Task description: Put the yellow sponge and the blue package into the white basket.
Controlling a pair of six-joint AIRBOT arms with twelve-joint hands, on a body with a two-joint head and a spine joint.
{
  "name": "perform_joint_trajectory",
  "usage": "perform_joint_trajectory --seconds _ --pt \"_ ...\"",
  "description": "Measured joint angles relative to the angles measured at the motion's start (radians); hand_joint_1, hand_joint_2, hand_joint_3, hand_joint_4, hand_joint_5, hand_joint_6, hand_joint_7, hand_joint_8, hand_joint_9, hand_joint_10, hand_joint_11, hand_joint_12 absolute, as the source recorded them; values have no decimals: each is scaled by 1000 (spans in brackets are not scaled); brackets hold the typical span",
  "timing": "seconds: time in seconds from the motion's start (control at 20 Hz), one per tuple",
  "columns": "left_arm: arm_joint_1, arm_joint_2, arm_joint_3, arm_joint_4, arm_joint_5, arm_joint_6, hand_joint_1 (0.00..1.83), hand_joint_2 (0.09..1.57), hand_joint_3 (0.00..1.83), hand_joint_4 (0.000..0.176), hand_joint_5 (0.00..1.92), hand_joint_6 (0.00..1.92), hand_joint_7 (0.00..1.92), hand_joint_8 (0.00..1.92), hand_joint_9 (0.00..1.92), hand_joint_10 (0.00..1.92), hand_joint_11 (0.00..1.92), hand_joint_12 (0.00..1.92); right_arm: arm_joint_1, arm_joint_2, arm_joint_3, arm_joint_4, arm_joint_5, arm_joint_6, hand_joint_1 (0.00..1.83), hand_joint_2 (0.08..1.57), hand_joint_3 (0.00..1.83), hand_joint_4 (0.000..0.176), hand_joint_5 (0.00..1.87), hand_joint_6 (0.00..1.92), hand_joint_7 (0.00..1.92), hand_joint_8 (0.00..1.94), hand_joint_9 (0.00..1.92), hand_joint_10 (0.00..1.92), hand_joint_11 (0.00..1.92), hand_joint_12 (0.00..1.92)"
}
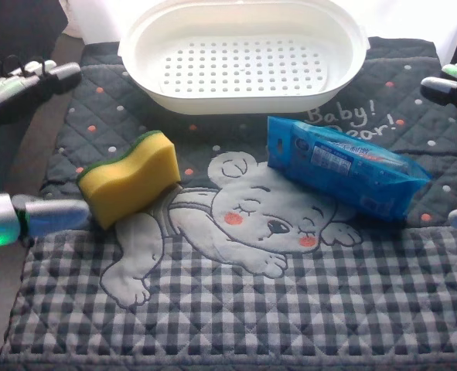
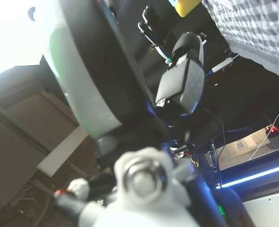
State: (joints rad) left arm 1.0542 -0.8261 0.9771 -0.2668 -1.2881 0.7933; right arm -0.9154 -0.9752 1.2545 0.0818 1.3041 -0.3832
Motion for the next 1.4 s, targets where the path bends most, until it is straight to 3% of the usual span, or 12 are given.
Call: perform_joint_trajectory --seconds 0.2,0.35,0.45,0.6,0.7,0.8,0.9,1.1,1.15,1.2,1.35,1.4 --pt "-13 0 1 8 19 0 783 982 0 79 204 2 83 2 0 0 1 215 0 -25 17 8 1 0 748 898 1 176 86 0 37 8 0 0 5 2" --pt "-19 -5 8 21 31 0 750 949 0 111 192 1 93 3 35 3 0 429 0 -43 21 0 0 0 666 858 0 176 13 0 0 0 0 0 0 0" --pt "-46 -22 23 26 38 0 776 934 0 98 216 4 118 5 31 7 0 392 0 -64 30 18 5 0 742 852 0 176 0 0 0 0 0 0 153 70" --pt "-102 -71 48 58 80 0 754 915 0 70 236 2 168 3 103 11 0 665 9 -100 33 26 5 0 798 871 0 176 0 0 0 0 0 0 121 67" --pt "-118 -95 56 87 117 1 844 913 0 51 231 0 155 1 71 7 0 411 28 -128 41 26 3 0 747 869 0 176 0 0 0 0 0 0 127 76" --pt "-135 -111 64 110 152 0 848 932 2 60 214 2 132 2 49 1 0 206 44 -145 47 24 4 0 711 864 0 176 0 0 0 0 0 0 163 100" --pt "-160 -130 91 107 189 0 791 951 1 120 200 0 100 1 41 1 0 319 57 -161 58 29 8 -1 696 879 0 176 0 0 0 0 0 0 9 506" --pt "-193 -164 122 109 240 0 776 941 1 49 212 0 155 6 126 12 0 630 127 -210 91 18 -38 -1 771 928 3 176 0 0 0 0 0 0 0 491" --pt "-193 -168 122 116 248 0 790 957 3 53 173 5 148 2 148 12 0 745 149 -220 100 8 -48 -1 811 933 2 176 5 0 0 0 0 0 0 420" --pt "-193 -170 122 131 266 0 820 967 2 34 181 6 170 5 188 16 0 869 172 -234 114 -16 -70 -2 837 922 0 176 27 3 21 2 15 3 0 436" --pt "-215 -199 155 103 293 0 784 957 0 24 238 7 205 3 244 13 0 1051 177 -254 125 -42 -124 -1 856 892 0 176 108 6 145 8 159 18 0 664" --pt "-224 -208 169 102 303 1 749 983 6 7 230 2 205 2 256 13 0 1114 177 -257 132 -51 -143 -1 875 875 0 176 206 16 240 16 236 25 0 723"
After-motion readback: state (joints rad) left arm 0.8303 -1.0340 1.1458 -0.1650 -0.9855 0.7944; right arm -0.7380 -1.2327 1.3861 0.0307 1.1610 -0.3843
